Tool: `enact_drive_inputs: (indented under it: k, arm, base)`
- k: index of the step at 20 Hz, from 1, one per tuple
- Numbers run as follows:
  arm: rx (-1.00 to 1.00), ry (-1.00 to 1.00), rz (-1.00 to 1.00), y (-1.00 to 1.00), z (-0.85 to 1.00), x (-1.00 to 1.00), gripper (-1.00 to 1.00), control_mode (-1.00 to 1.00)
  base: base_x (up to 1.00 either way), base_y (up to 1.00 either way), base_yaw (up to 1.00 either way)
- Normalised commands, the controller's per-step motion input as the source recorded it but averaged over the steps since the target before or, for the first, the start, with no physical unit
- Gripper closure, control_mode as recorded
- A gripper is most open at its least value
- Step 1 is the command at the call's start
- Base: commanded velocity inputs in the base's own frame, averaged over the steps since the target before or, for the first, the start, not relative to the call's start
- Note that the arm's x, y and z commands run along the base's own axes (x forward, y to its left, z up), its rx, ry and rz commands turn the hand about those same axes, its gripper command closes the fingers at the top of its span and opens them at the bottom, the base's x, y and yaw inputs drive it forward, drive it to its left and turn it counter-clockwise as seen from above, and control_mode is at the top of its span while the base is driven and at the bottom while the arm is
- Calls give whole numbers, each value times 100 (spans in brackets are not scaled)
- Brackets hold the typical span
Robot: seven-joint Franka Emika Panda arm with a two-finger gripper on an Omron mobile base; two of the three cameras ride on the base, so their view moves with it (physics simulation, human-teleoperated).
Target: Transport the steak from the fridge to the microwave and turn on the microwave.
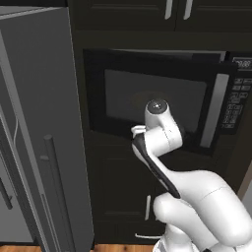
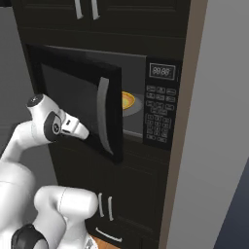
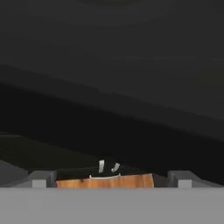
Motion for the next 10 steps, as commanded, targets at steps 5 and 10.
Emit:
enact_drive_inputs:
  k: [5, 10]
  arm:
    - [0, -51, 0, 0, 0, 68, -100, -100]
    - [0, -59, 0, -7, 0, 60, -100, -100]
  base:
    - [0, 0, 0]
    - [0, 0, 0]
